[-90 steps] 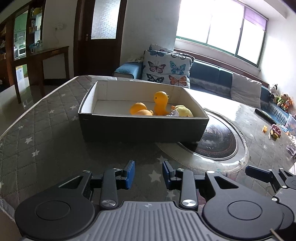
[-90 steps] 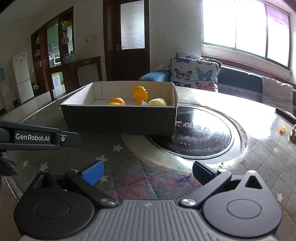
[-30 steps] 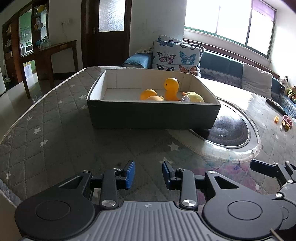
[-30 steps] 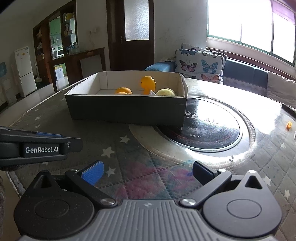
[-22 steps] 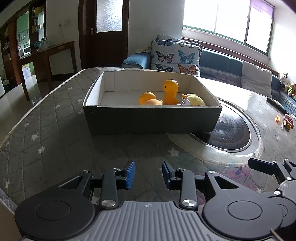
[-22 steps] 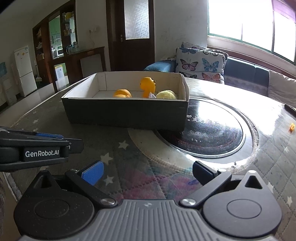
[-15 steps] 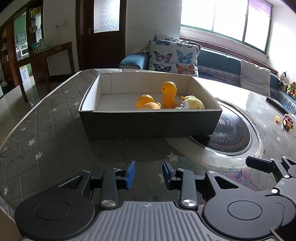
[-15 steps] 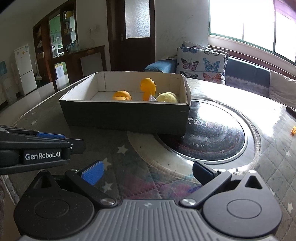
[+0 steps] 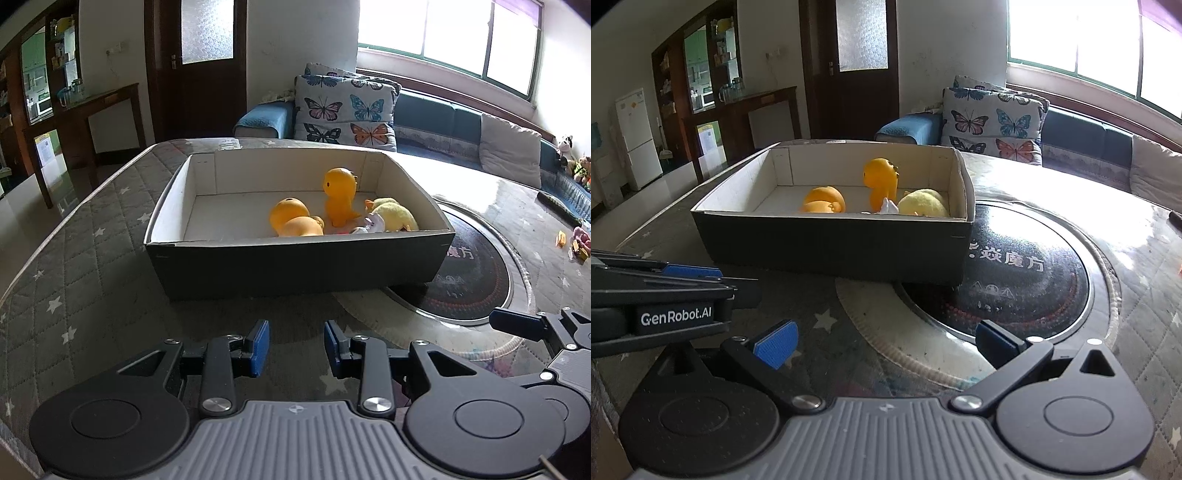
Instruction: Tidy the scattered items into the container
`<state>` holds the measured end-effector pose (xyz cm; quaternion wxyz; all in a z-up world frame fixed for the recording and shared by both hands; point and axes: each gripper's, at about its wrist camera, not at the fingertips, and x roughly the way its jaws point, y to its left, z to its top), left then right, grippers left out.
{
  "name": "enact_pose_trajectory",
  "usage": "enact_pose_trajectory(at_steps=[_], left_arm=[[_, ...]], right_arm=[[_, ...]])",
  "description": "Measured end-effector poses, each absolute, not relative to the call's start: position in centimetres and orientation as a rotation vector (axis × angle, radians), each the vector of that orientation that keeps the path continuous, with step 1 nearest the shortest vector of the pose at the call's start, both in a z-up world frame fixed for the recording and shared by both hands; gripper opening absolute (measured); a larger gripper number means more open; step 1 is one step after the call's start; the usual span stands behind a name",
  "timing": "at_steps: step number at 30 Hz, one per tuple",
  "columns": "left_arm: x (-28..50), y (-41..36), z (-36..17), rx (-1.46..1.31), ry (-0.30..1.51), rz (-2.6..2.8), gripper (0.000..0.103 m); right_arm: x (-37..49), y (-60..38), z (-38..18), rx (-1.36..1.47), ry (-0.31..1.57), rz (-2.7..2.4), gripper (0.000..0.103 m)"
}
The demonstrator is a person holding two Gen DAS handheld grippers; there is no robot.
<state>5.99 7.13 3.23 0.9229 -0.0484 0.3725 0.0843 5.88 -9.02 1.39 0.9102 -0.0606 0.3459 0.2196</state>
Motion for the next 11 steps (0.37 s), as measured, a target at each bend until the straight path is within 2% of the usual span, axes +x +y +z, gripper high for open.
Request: enact_pose_trajectory(at_steps=[11], left_arm=[[7.7,7.8,2.9,-0.108,0.773,0.182,0.035]], right_arm=[[7.2,-8.4,1.1,-0.130,0.729,0.456,0.103]])
